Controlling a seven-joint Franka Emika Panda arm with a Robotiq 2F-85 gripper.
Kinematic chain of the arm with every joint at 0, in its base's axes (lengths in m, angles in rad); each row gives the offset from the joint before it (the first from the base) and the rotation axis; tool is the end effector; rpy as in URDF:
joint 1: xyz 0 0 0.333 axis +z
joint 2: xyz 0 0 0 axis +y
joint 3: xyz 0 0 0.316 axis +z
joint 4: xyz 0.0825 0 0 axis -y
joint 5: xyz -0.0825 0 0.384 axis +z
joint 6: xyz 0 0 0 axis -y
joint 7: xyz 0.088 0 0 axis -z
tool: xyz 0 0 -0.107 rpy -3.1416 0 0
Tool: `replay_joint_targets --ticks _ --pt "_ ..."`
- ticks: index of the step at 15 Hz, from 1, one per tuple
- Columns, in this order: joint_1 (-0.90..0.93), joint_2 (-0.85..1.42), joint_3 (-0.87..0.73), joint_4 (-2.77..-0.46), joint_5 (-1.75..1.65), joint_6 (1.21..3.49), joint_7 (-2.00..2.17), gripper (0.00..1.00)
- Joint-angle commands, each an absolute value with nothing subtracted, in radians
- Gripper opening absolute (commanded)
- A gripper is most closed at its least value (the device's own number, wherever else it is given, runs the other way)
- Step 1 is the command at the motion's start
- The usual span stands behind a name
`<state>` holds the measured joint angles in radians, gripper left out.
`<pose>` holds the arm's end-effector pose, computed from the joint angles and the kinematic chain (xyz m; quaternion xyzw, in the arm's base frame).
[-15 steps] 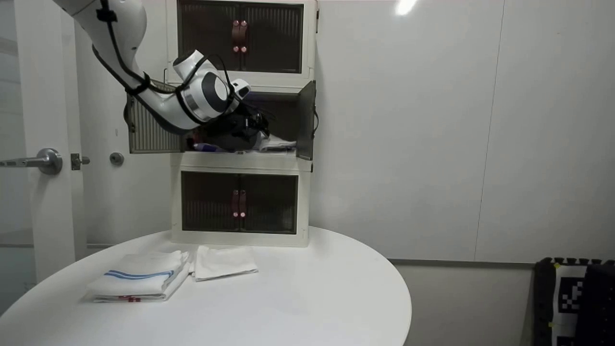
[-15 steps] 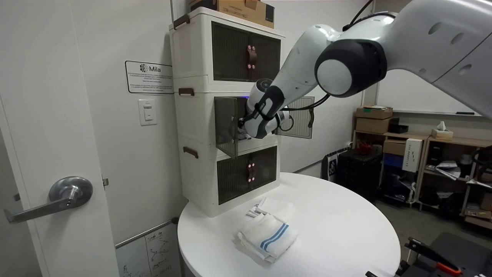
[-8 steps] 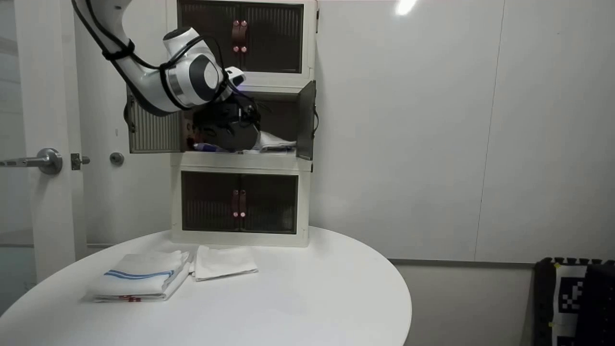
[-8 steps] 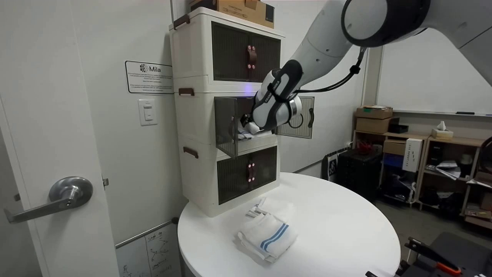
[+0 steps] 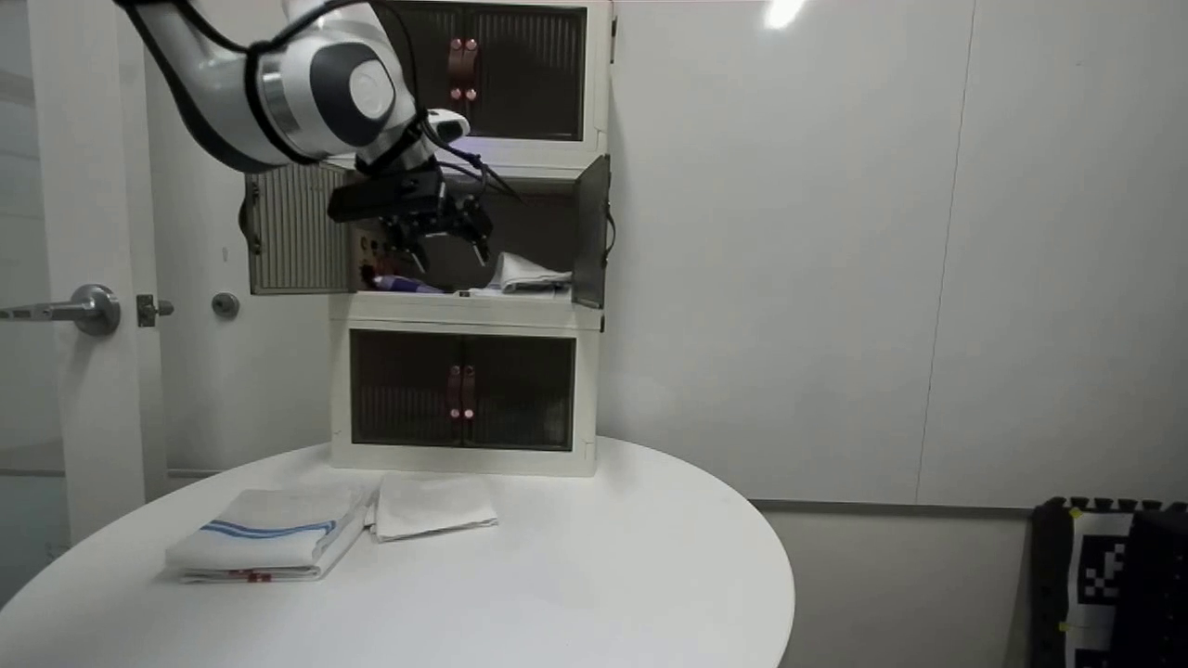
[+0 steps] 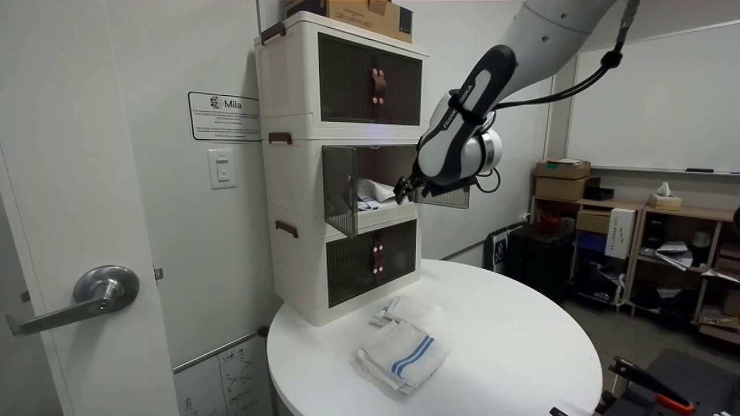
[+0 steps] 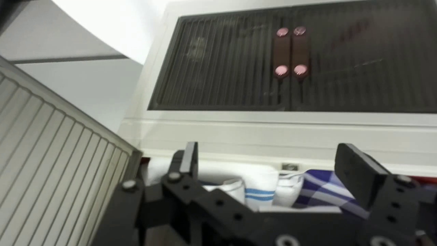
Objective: Pick up a cloth and put it on the middle shelf
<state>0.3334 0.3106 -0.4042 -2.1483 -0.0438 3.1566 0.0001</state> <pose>0.6167 -0.0268 0.3512 0.9341 0.0168 0.3491 0.0731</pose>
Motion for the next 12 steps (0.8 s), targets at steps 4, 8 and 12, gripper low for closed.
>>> replay_joint_targets --ticks 4,8,12 --pt "0.274 -0.106 -0.356 -2.465 -0.11 2.902 -0.185 1.0" --pt "0.091 -0.329 -0.247 -2.529 -0.183 2.743 -0.174 1.0" --pt "0.032 -0.521 -0.206 -2.5 -0.086 2.525 -0.213 1.0"
